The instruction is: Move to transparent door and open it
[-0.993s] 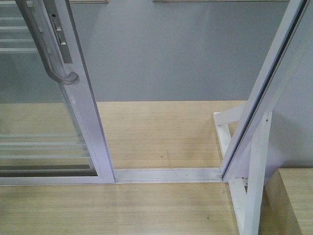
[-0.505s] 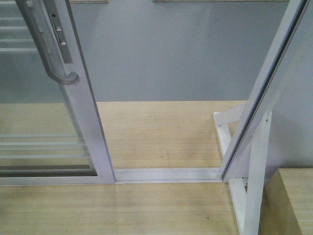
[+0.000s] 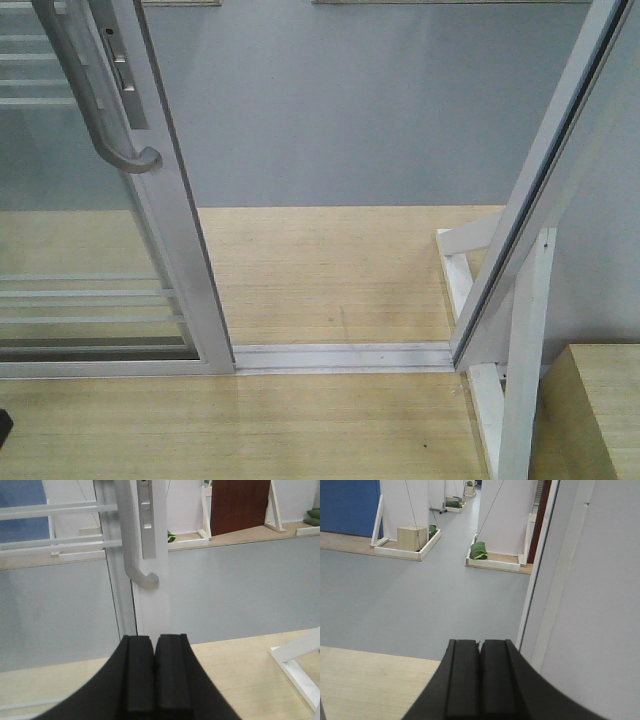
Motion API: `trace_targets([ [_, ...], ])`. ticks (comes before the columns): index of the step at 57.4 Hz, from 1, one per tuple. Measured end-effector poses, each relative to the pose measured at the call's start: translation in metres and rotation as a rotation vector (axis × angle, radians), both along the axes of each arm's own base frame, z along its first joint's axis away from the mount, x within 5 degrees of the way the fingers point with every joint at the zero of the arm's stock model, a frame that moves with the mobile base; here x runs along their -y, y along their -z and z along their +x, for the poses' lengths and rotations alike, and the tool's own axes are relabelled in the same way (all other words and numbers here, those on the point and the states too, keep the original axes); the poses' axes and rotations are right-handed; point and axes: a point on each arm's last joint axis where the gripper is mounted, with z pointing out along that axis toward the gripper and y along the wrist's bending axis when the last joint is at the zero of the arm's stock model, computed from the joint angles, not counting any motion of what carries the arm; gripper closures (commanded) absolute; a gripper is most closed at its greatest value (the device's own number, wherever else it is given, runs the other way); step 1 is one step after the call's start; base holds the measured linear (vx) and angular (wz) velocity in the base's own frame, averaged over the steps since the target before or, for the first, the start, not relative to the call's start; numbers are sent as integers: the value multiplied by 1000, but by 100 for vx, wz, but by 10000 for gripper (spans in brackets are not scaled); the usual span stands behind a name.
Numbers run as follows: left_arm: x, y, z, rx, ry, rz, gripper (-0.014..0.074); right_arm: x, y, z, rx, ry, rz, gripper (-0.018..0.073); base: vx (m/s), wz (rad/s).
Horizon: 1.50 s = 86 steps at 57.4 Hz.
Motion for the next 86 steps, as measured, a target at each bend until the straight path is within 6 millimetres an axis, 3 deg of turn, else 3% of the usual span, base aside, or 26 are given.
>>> trace_targets([
  [8, -1, 4, -10, 85, 1, -15, 599, 0, 0, 0, -2, 0, 0, 561, 0, 0],
  [34, 0, 17, -13, -42, 10, -4, 599, 0, 0, 0, -2, 0, 2, 561, 0, 0],
  [66, 0, 17, -13, -50, 11, -3, 599, 0, 1, 0, 0, -1, 1, 561, 0, 0],
  [72, 0, 17, -13, -50, 11, -3, 599, 0, 14, -1, 30, -4, -1, 561, 0, 0],
  [86, 0, 17, -13, -51, 11, -3, 599, -2, 80, 5, -41, -13, 20, 561, 0, 0],
])
